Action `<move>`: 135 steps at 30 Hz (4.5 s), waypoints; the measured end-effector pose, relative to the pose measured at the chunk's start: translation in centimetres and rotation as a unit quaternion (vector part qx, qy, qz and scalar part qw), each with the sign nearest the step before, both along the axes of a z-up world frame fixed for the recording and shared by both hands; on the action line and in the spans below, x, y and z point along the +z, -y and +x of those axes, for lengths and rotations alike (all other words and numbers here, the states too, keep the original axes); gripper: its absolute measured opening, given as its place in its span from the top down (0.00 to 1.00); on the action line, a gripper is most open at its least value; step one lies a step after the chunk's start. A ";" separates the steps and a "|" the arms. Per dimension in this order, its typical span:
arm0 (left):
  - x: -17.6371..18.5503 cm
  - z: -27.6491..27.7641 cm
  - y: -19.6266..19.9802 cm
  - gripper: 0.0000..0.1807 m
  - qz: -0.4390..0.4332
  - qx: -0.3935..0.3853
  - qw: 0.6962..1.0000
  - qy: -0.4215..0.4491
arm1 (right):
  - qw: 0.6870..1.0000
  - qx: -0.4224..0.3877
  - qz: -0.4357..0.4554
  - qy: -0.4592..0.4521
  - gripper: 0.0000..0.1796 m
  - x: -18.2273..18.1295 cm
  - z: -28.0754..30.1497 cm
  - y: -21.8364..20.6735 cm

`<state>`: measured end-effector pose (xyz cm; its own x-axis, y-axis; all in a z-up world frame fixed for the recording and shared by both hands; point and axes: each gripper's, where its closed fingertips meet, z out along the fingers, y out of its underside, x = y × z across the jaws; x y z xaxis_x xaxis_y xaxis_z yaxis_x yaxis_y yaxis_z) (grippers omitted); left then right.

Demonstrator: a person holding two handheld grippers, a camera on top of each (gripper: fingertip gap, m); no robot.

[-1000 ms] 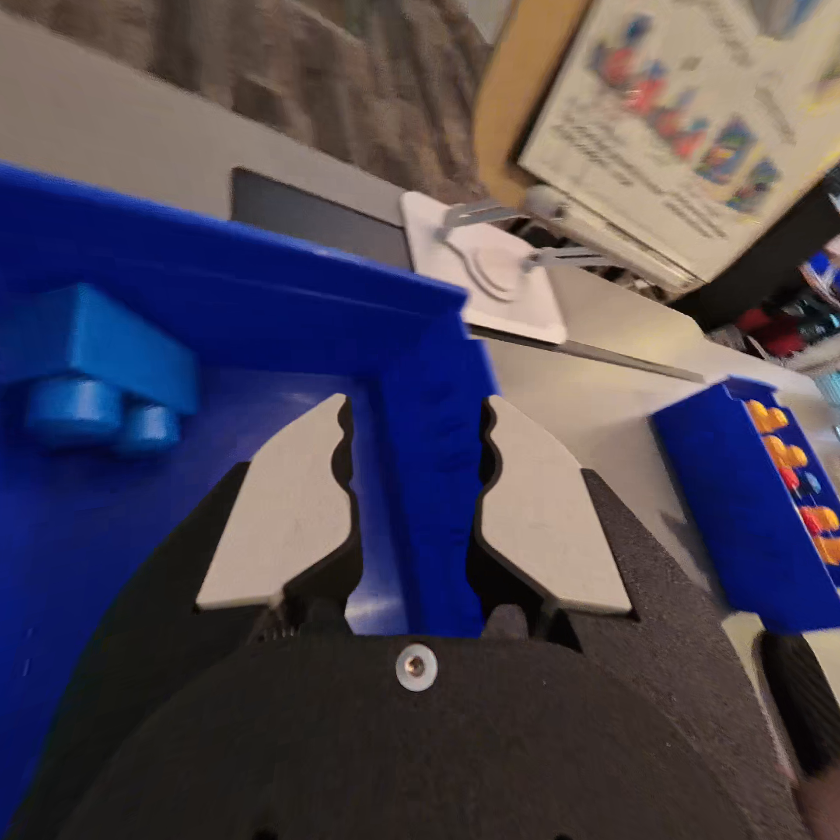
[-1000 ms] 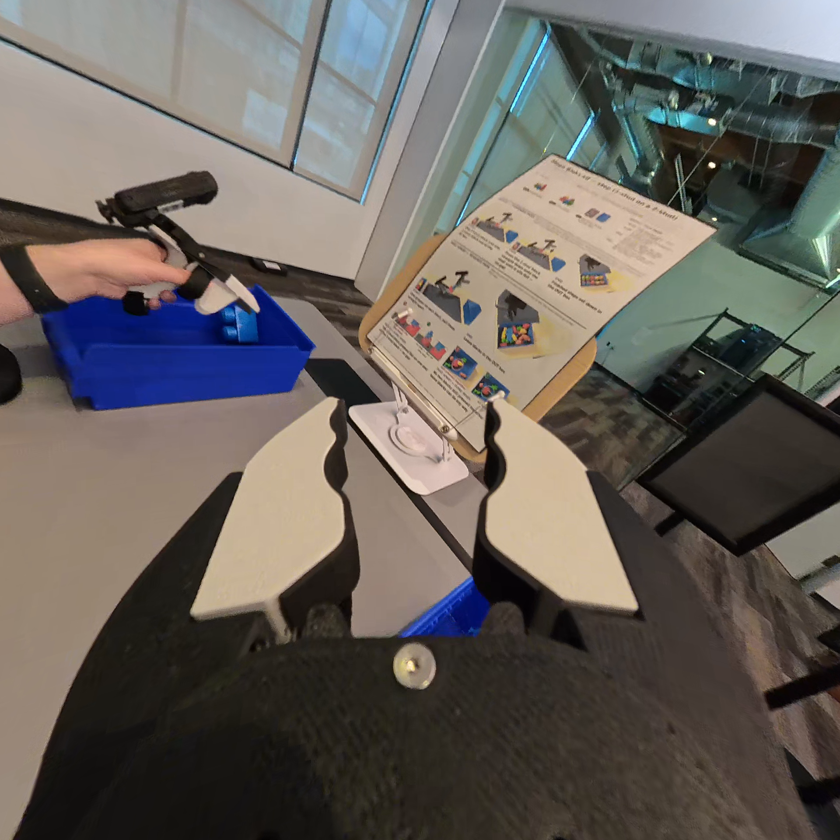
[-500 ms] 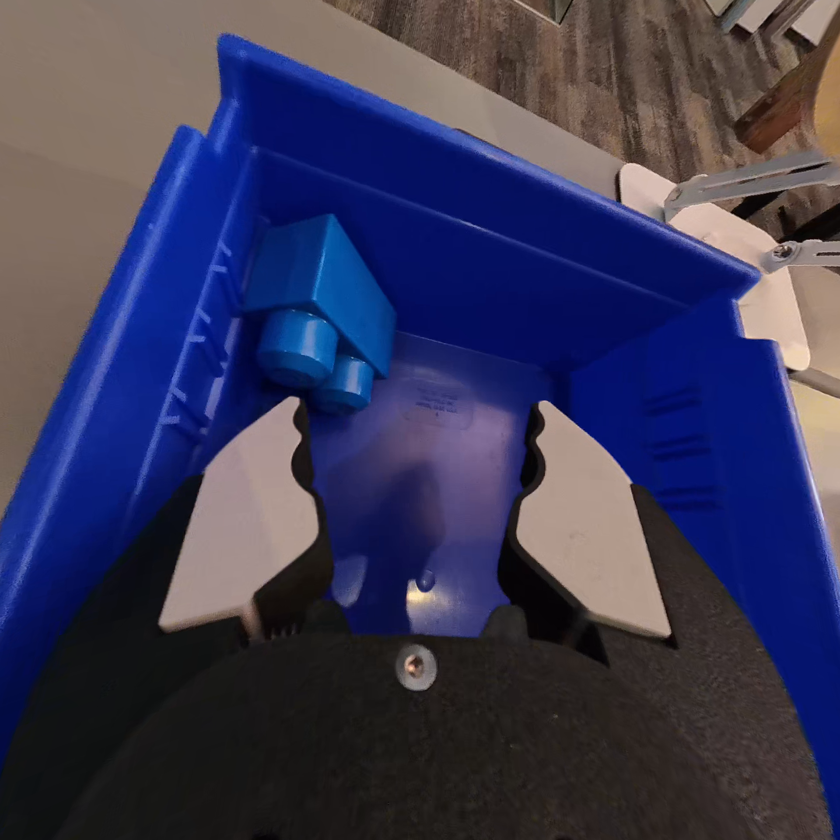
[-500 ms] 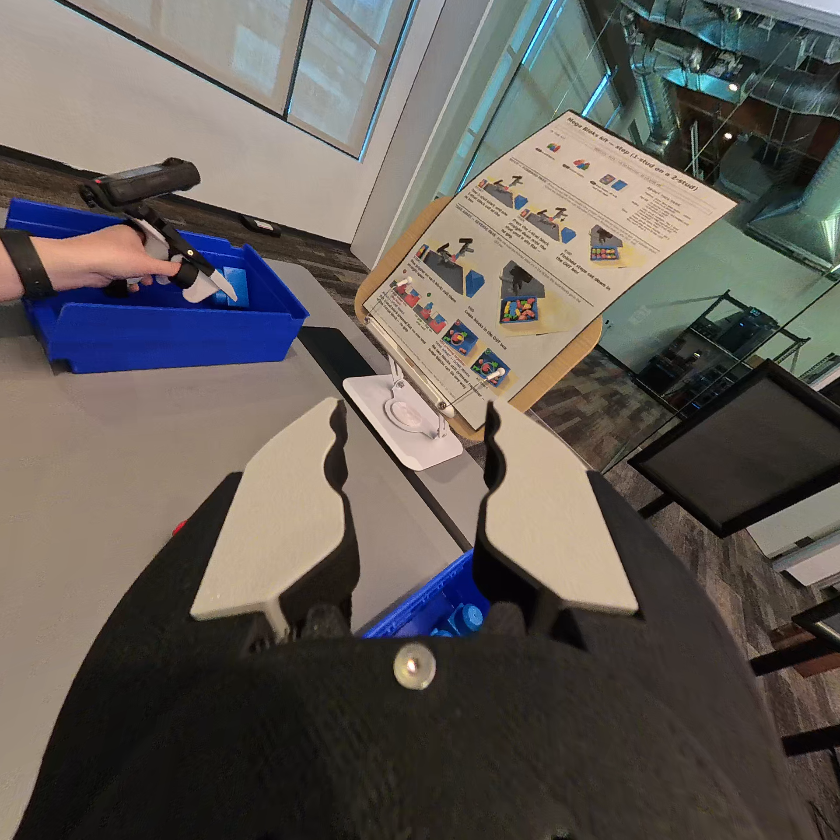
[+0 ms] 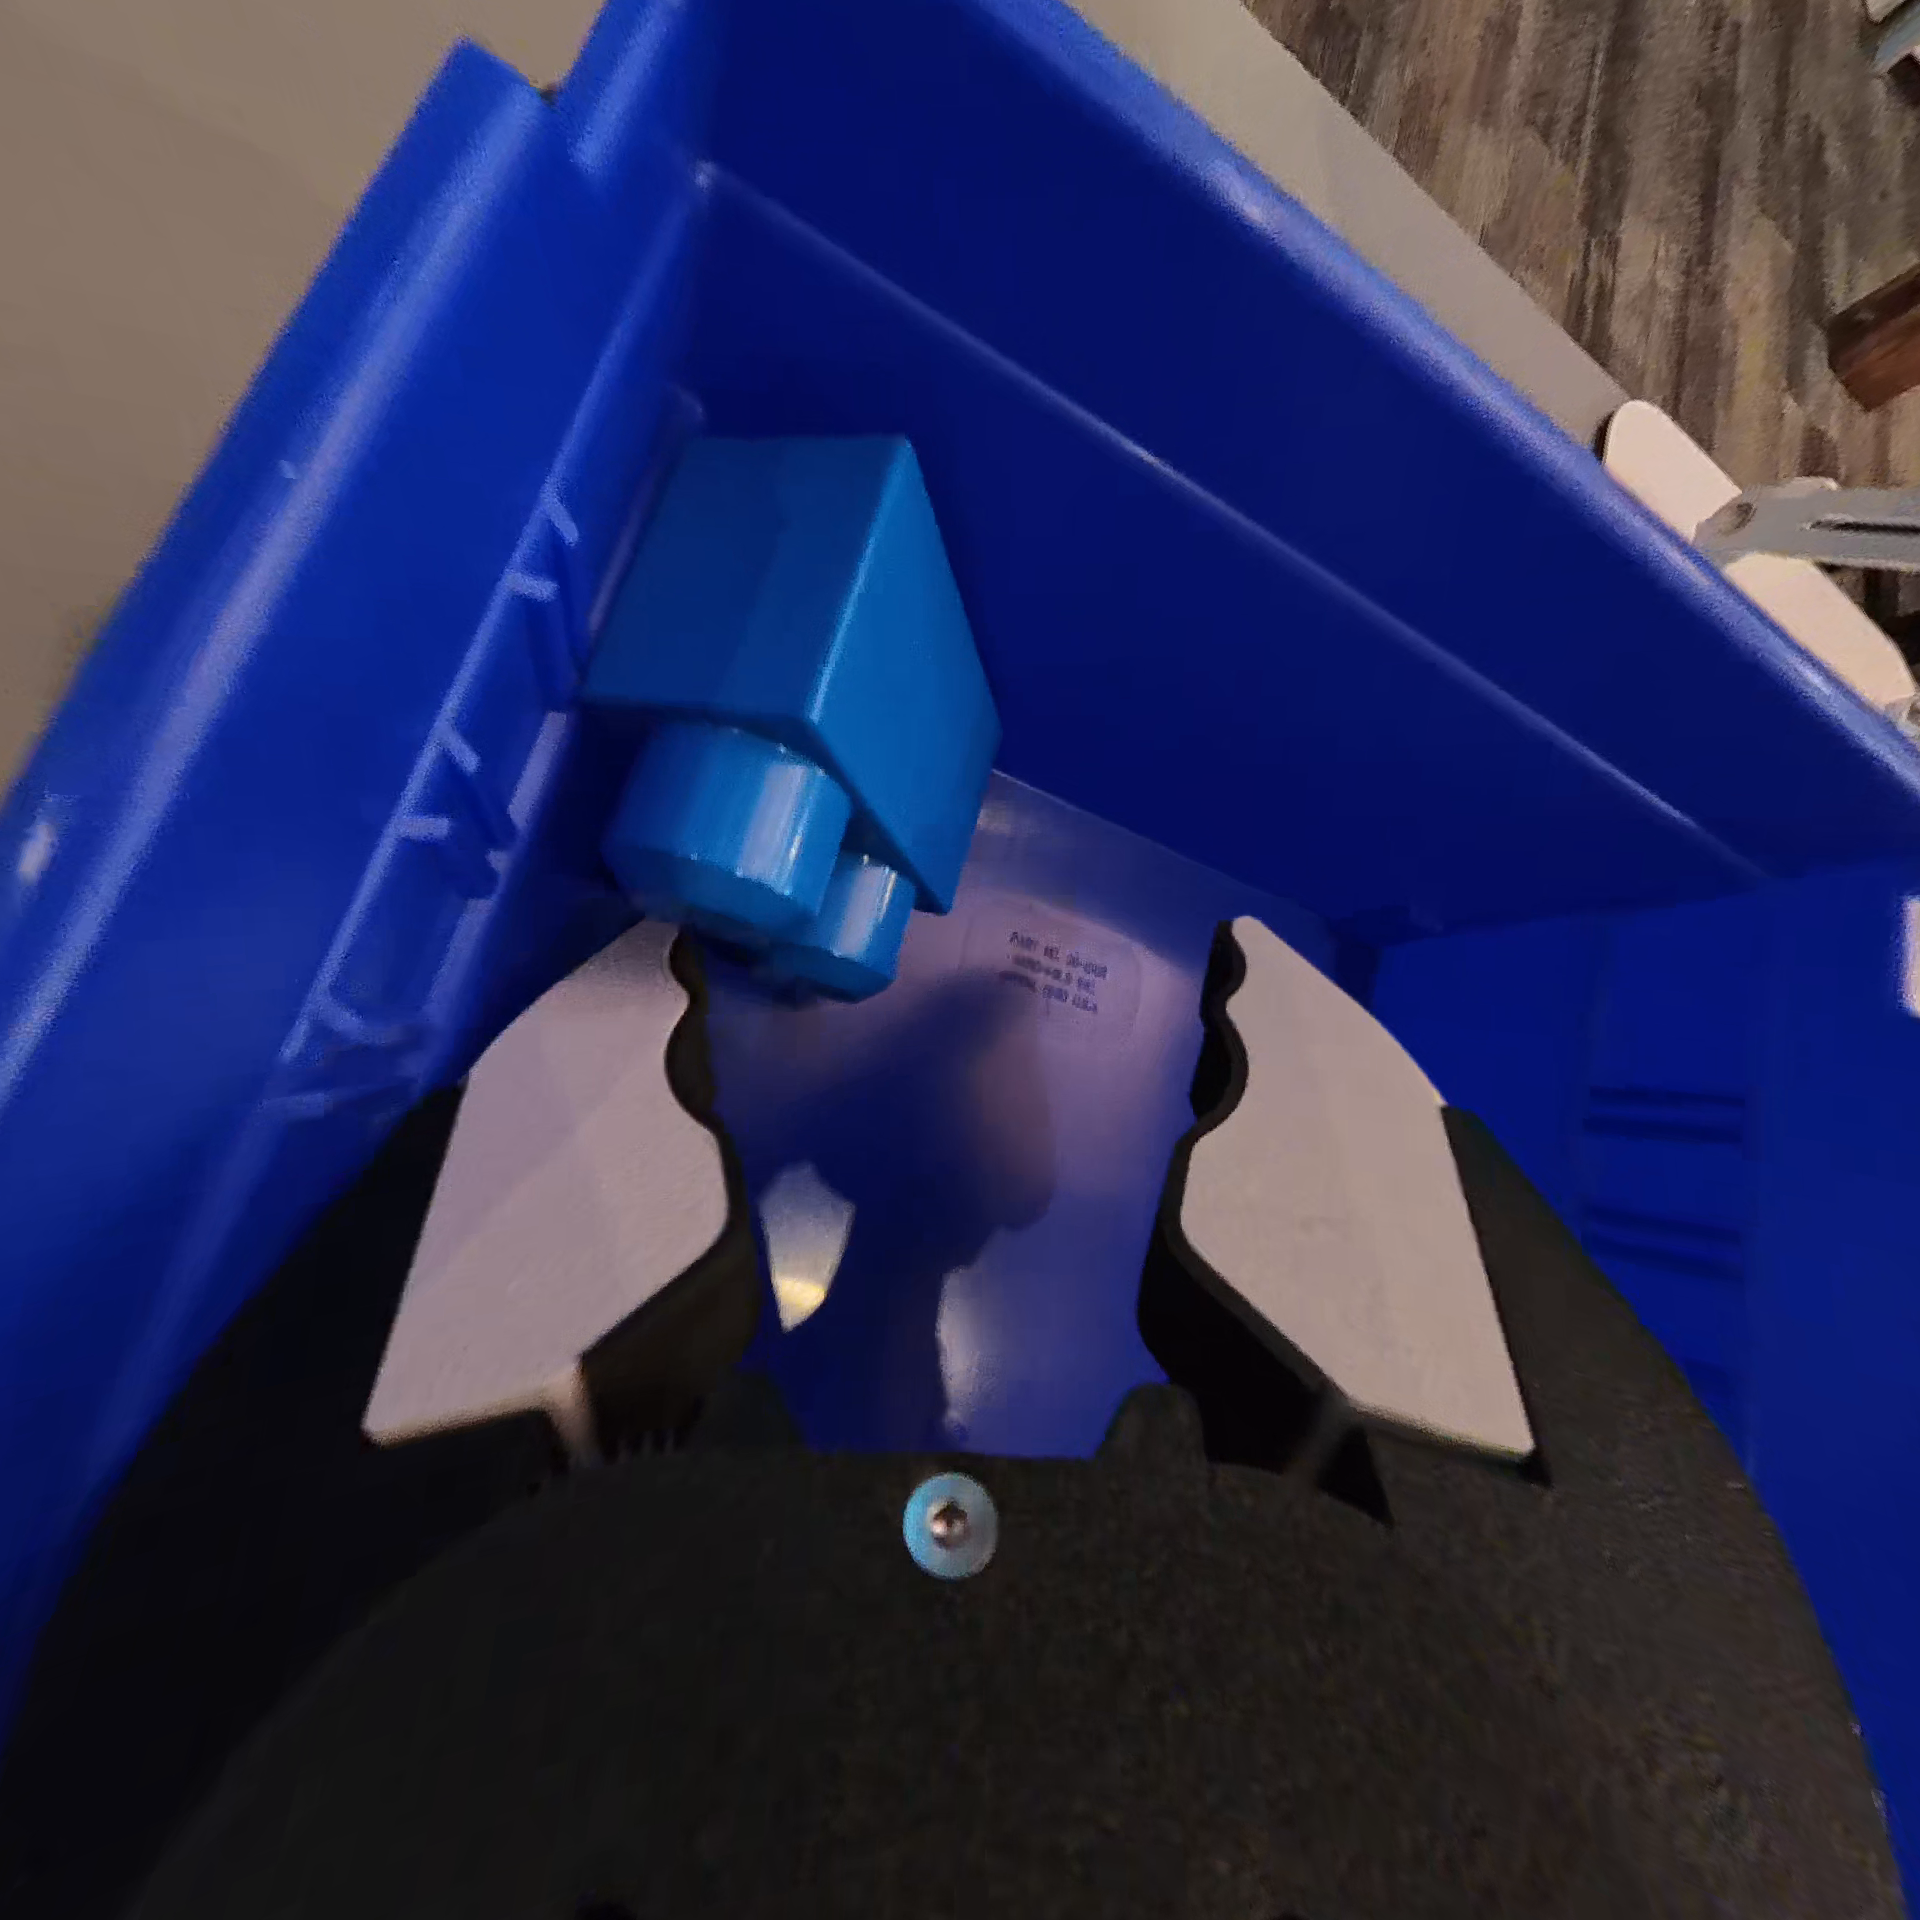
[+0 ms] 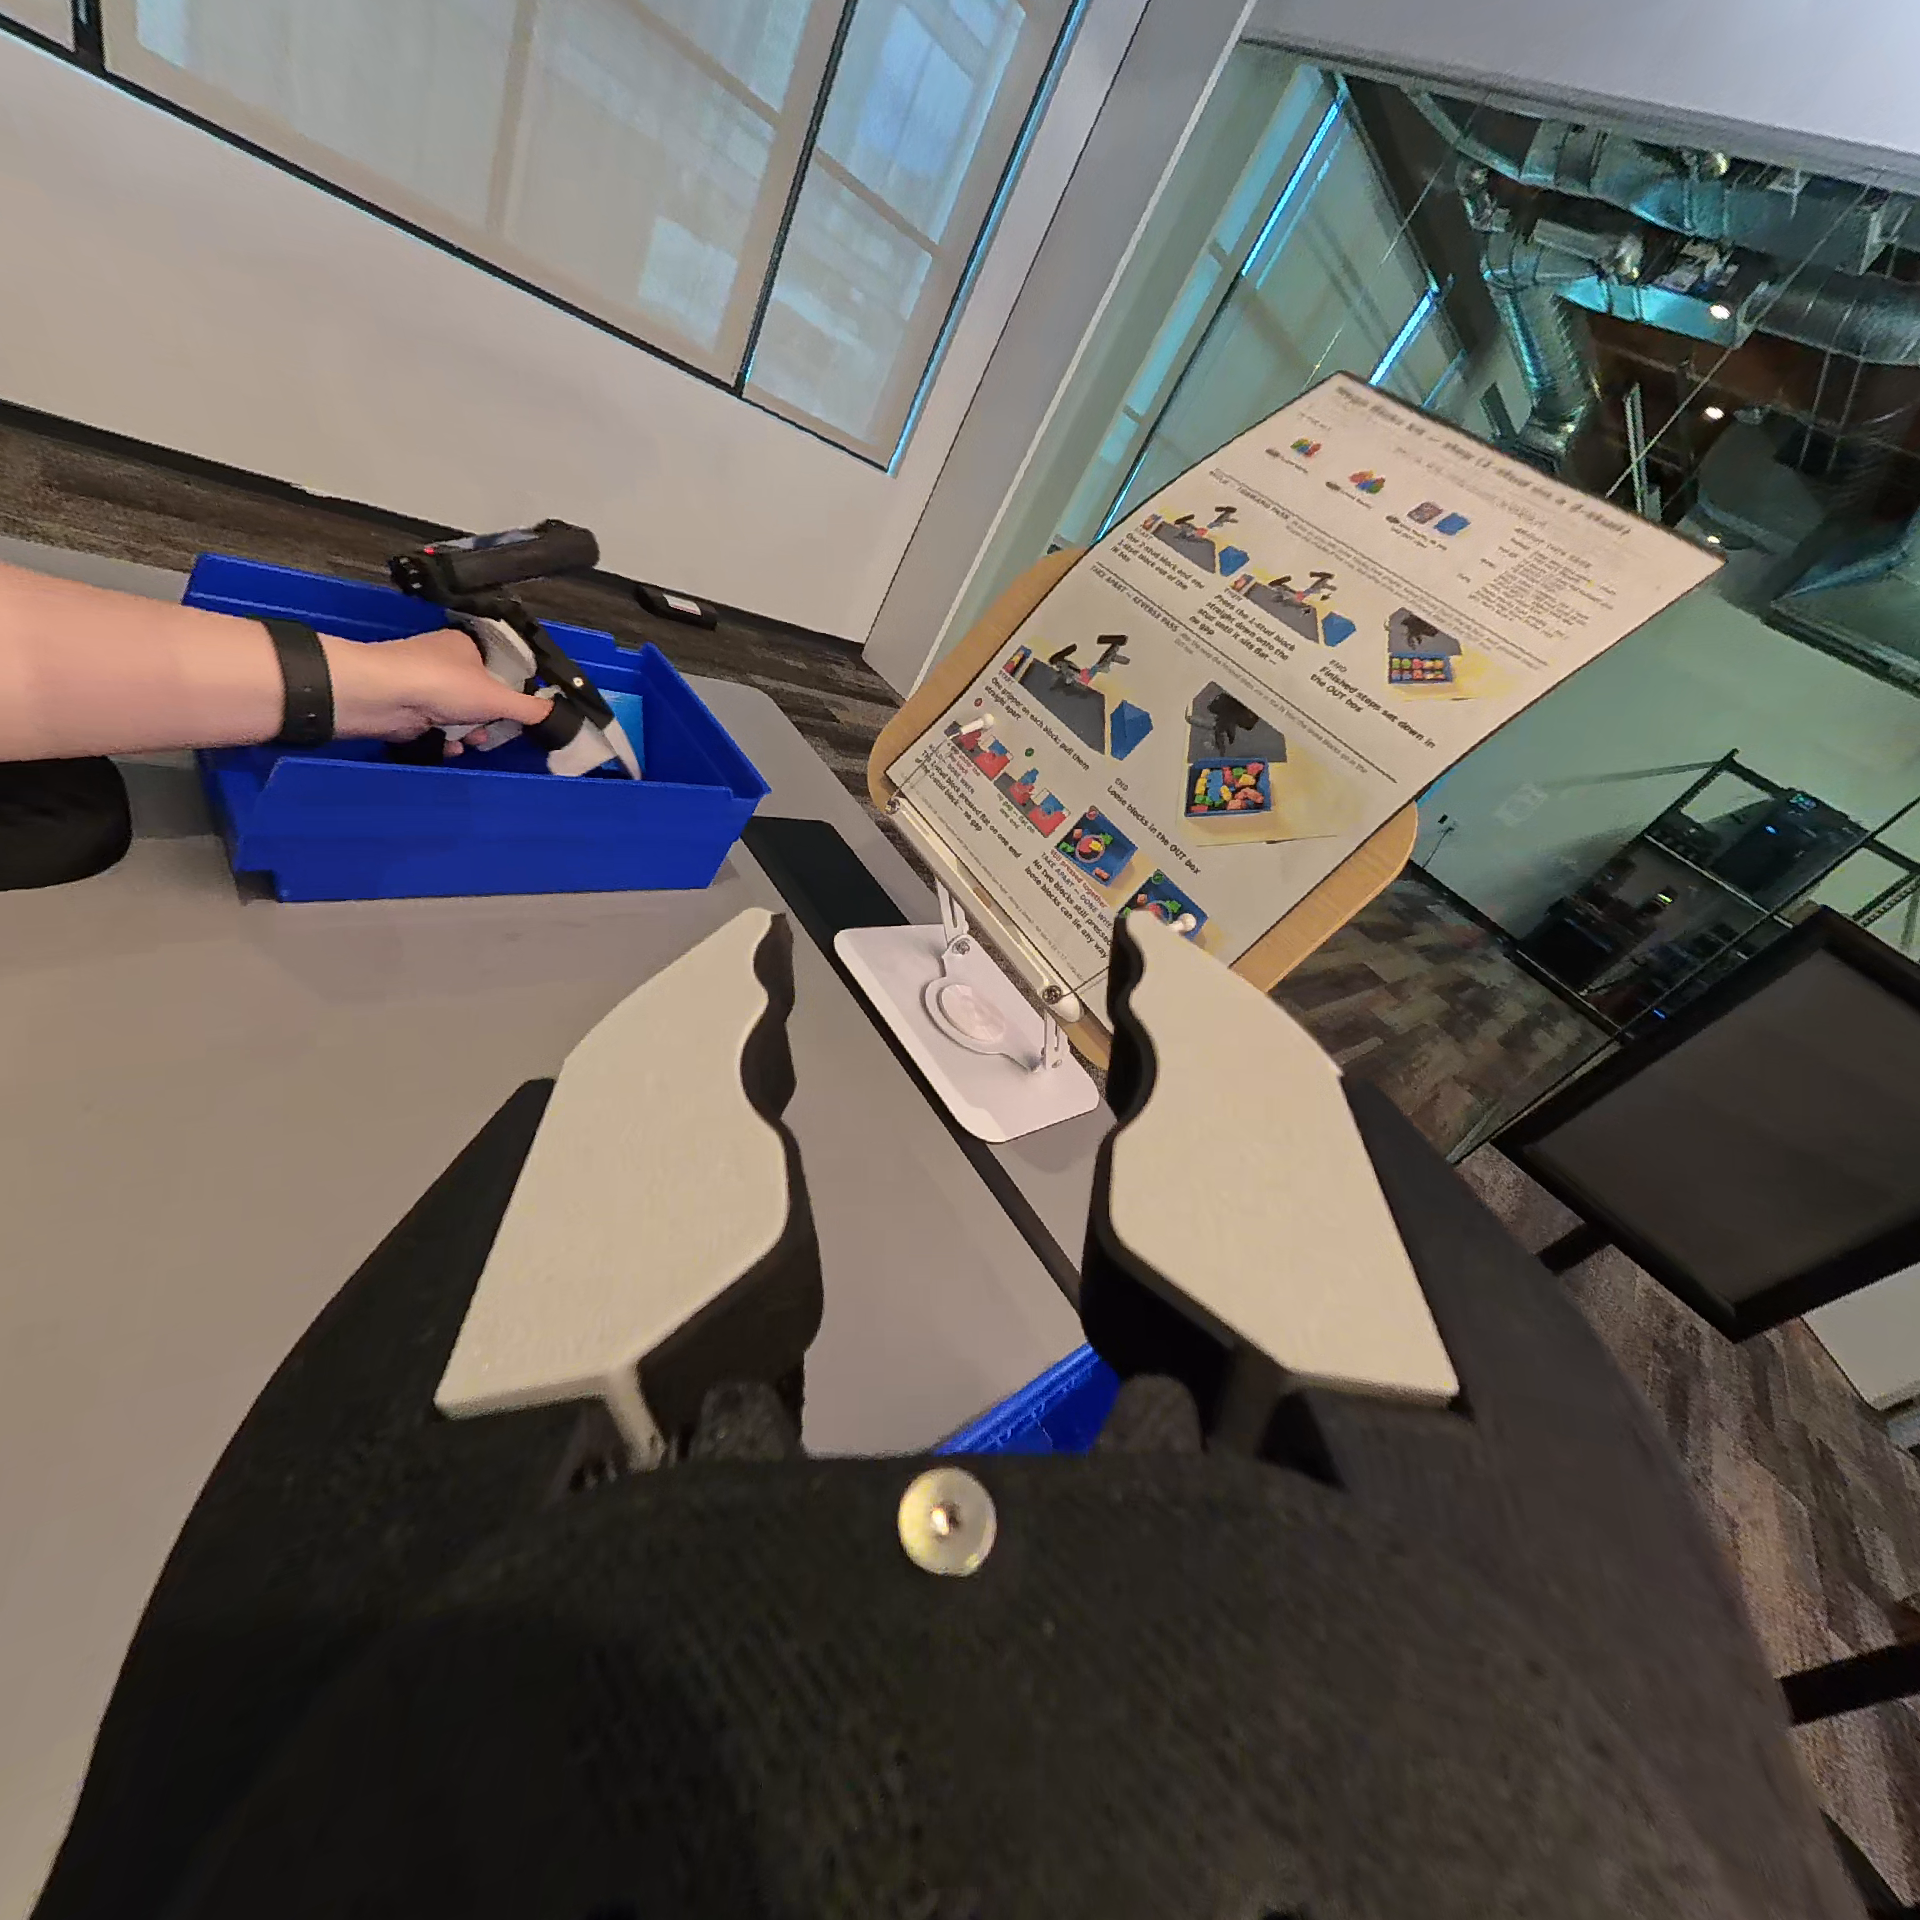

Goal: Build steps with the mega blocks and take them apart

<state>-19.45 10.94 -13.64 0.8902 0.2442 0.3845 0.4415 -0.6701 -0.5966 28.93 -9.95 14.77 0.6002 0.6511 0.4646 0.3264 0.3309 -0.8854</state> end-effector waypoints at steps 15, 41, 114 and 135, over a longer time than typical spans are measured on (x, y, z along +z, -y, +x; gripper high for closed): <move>0.0 -2.2 -2.7 0.77 0.058 0.066 0.996 -0.014 | 0.999 0.021 -0.008 0.027 0.67 -0.7 -0.3 1.2; 13.3 27.3 15.8 0.80 0.165 -0.684 0.692 -0.162 | 0.972 0.160 -0.137 0.107 0.67 -7.6 -10.7 -1.4; 21.0 33.3 19.6 0.77 0.426 -0.638 0.625 0.142 | 0.890 0.363 -0.232 -0.148 0.81 -5.4 -16.4 -1.8; 21.5 33.3 19.7 0.77 0.427 -0.626 0.629 0.172 | 0.879 0.373 -0.260 -0.141 0.81 -6.0 -16.6 -1.5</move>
